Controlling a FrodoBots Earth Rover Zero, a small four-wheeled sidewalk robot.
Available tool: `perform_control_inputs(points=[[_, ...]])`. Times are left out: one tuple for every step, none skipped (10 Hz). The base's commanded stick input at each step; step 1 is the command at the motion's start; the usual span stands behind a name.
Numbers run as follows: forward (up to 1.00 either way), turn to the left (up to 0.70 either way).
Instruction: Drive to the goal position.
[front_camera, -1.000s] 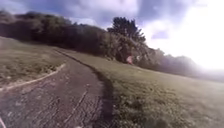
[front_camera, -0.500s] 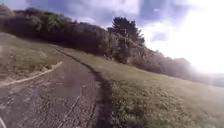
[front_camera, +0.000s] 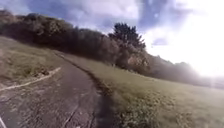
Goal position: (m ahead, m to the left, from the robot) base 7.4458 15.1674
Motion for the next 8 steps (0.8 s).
perform_control_inputs(points=[[0.70,0.00],[0.70,0.00],[0.70,0.00],[0.70,0.00],[0.70,0.00],[0.70,0.00],[0.70,0.34],[0.70,0.35]])
